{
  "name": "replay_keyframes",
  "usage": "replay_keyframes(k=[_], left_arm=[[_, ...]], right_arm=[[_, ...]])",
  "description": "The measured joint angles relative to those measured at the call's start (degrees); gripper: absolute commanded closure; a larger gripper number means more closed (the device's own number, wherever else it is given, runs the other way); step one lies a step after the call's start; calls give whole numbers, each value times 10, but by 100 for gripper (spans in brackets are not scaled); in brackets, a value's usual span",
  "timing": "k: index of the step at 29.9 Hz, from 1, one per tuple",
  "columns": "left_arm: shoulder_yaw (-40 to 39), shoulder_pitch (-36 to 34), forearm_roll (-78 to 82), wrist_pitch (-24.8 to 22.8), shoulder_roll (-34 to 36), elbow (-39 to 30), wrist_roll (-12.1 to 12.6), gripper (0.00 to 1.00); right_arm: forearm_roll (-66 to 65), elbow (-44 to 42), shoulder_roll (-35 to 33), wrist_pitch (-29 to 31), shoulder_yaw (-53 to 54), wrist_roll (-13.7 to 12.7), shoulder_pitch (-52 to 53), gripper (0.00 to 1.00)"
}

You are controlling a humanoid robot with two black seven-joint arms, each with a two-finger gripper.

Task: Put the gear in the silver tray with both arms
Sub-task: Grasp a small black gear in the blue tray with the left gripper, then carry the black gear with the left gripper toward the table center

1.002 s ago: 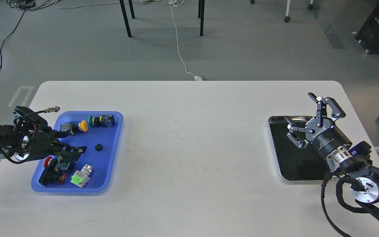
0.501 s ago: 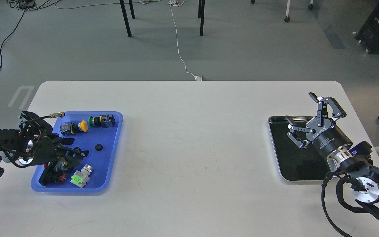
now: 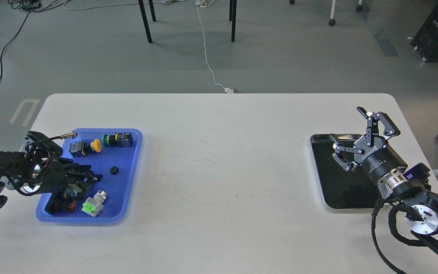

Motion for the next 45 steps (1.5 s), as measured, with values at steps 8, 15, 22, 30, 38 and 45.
replay_keyframes(k=[8,15,22,30,38,45], left_arm=[[0,-1,0,0,-1,4,0,79],[0,-2,0,1,-1,5,0,82],[0,-21,0,1,-2,0,0,82],[-1,-77,0,-2,-2,-41,0,81],[-1,-99,0,-44,1,-153,0,82],[-1,-140,0,-79,-28,-194,0,81]], right_arm=[[0,2,-2,0,1,0,-1,1],[0,2,-2,1,1,0,-1,1],[0,1,-2,1,3,0,-1,1],[0,1,-4,0,4,0,0,1],[0,-1,-4,-1,4,0,2,1],[0,-7,-7,-1,4,0,0,1]])
